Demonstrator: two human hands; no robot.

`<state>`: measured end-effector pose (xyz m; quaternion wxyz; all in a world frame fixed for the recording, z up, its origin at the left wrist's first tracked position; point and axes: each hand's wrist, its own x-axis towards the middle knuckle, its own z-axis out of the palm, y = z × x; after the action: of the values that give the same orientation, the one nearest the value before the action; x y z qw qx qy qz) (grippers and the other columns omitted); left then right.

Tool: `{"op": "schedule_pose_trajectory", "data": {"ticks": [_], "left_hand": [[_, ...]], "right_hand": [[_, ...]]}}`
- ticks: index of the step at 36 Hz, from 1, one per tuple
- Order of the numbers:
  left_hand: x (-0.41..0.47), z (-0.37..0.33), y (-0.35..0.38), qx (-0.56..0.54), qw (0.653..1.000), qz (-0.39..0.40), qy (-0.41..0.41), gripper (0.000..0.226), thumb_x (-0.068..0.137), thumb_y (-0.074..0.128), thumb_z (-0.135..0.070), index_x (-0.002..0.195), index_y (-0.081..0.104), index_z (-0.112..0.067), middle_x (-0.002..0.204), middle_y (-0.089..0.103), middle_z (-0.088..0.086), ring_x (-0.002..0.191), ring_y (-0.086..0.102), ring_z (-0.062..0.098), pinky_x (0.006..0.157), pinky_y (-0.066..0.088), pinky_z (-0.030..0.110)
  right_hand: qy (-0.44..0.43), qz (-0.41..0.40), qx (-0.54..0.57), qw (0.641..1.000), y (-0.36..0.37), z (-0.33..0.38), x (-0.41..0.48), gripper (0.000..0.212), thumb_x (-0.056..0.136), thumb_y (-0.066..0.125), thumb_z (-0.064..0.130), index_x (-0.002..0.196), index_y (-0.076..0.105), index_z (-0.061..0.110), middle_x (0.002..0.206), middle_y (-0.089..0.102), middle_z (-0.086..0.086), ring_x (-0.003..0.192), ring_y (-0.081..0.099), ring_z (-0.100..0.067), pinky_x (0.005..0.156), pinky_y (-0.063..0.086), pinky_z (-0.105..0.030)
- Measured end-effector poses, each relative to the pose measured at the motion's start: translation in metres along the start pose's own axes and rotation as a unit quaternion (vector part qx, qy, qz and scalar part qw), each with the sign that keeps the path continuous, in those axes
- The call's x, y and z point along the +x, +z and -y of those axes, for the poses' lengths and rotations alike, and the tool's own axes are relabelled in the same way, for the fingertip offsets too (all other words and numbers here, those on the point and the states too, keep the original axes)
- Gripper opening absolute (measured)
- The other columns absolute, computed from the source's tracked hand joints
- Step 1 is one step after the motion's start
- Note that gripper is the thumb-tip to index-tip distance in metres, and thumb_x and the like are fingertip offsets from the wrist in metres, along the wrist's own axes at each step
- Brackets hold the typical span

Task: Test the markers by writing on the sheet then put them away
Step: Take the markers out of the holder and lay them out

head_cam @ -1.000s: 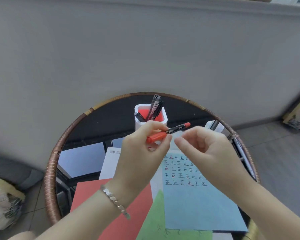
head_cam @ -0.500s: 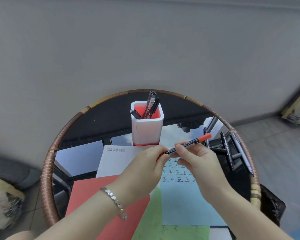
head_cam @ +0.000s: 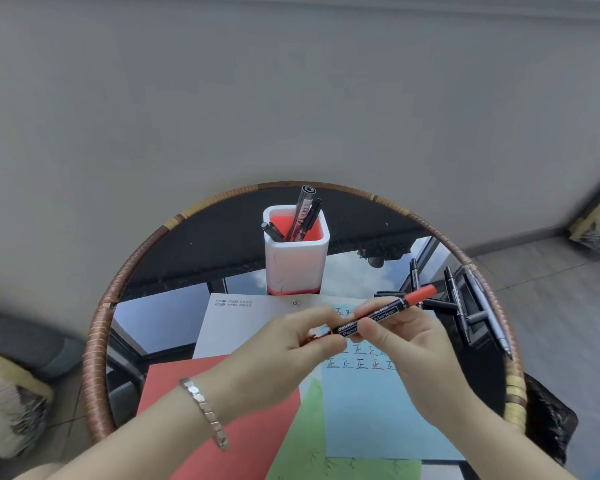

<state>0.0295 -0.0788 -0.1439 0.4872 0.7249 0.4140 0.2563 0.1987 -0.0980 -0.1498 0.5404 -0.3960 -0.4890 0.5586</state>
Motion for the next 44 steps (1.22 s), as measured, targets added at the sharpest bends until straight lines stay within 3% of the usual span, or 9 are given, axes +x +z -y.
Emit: {"op": "schedule_pose_trajectory", "data": {"ticks": [2,5,7,11,16,24,29,36,44], "left_hand": [[-0.001,0.000,0.000,0.018,1.000,0.008,-0.009,0.009,0.091,0.044,-0.039,0.086,0.052,-0.038,0.048,0.029,-0.009,0.052,0.026,0.018,0.051,0.024,0.030],[-0.003,0.004,-0.001,0.073,0.997,-0.018,-0.028,0.011,0.091,0.036,-0.044,0.097,0.039,-0.036,0.054,0.032,-0.008,0.046,0.027,0.011,0.046,0.027,0.025],[-0.003,0.009,-0.004,0.051,0.995,-0.058,-0.057,0.006,0.094,0.034,-0.032,0.099,0.037,-0.034,0.061,0.035,-0.005,0.045,0.027,0.007,0.047,0.028,0.023],[-0.004,0.020,-0.008,0.038,0.985,-0.145,-0.087,0.017,0.094,0.032,-0.017,0.093,0.036,-0.033,0.071,0.047,0.001,0.056,0.037,0.011,0.053,0.034,0.025],[-0.003,0.027,-0.006,0.049,0.981,-0.166,-0.086,0.004,0.095,0.038,-0.024,0.094,0.036,-0.027,0.088,0.064,-0.014,0.069,0.052,-0.008,0.060,0.038,0.005],[0.000,0.022,-0.002,0.048,0.975,-0.205,-0.077,0.006,0.090,0.053,-0.028,0.087,0.055,-0.024,0.084,0.063,-0.013,0.077,0.056,-0.004,0.062,0.038,0.003],[0.021,0.017,0.007,0.108,0.969,-0.219,-0.044,0.010,0.089,0.054,-0.031,0.086,0.059,-0.023,0.086,0.059,-0.009,0.076,0.051,-0.004,0.063,0.038,0.007],[0.084,0.007,0.041,0.213,0.957,-0.189,-0.052,0.023,0.091,0.050,-0.034,0.101,0.059,-0.015,0.100,0.061,0.001,0.090,0.055,0.019,0.075,0.046,0.033],[0.127,0.016,0.065,0.265,0.950,-0.146,-0.074,0.021,0.091,0.051,-0.027,0.102,0.056,-0.010,0.106,0.058,0.009,0.096,0.054,0.026,0.078,0.045,0.036]], "right_hand": [[0.004,0.007,-0.015,1.000,-0.002,0.001,0.003,0.031,0.054,0.082,0.041,0.074,0.071,0.019,0.071,0.070,0.000,0.069,0.065,-0.013,0.068,0.051,-0.018],[0.018,-0.063,-0.034,0.997,-0.010,0.010,0.019,0.018,0.075,0.068,0.028,0.084,0.063,0.013,0.073,0.063,0.000,0.068,0.063,-0.012,0.067,0.053,-0.020],[0.045,-0.109,-0.155,0.981,-0.019,0.017,0.034,0.018,0.089,0.054,0.015,0.105,0.057,0.009,0.076,0.059,0.001,0.064,0.060,-0.008,0.065,0.054,-0.021],[0.092,-0.102,-0.372,0.918,-0.037,0.015,0.060,0.055,0.091,0.053,0.021,0.139,0.025,0.025,0.087,0.063,-0.009,0.065,0.055,-0.014,0.057,0.044,-0.021],[0.056,-0.045,-0.502,0.862,-0.034,-0.008,0.081,0.003,0.090,0.055,0.021,0.091,0.056,0.019,0.087,0.064,-0.021,0.067,0.052,-0.020,0.058,0.043,-0.027],[0.055,-0.010,-0.648,0.760,-0.050,-0.026,0.093,0.021,0.091,0.051,0.030,0.102,0.068,0.023,0.091,0.051,-0.001,0.087,0.048,-0.018,0.069,0.041,-0.030],[0.057,-0.021,-0.651,0.757,-0.073,-0.023,0.092,0.024,0.091,0.052,0.028,0.109,0.067,0.020,0.098,0.058,-0.008,0.102,0.050,-0.028,0.085,0.046,-0.040],[0.057,-0.013,-0.616,0.785,-0.086,-0.020,0.088,0.025,0.090,0.051,0.018,0.109,0.068,0.017,0.106,0.067,-0.004,0.110,0.051,-0.022,0.091,0.041,-0.032],[0.038,-0.023,-0.599,0.799,-0.092,-0.023,0.083,0.026,0.089,0.051,0.014,0.109,0.067,0.017,0.112,0.064,-0.005,0.111,0.052,-0.020,0.094,0.041,-0.033]]}}
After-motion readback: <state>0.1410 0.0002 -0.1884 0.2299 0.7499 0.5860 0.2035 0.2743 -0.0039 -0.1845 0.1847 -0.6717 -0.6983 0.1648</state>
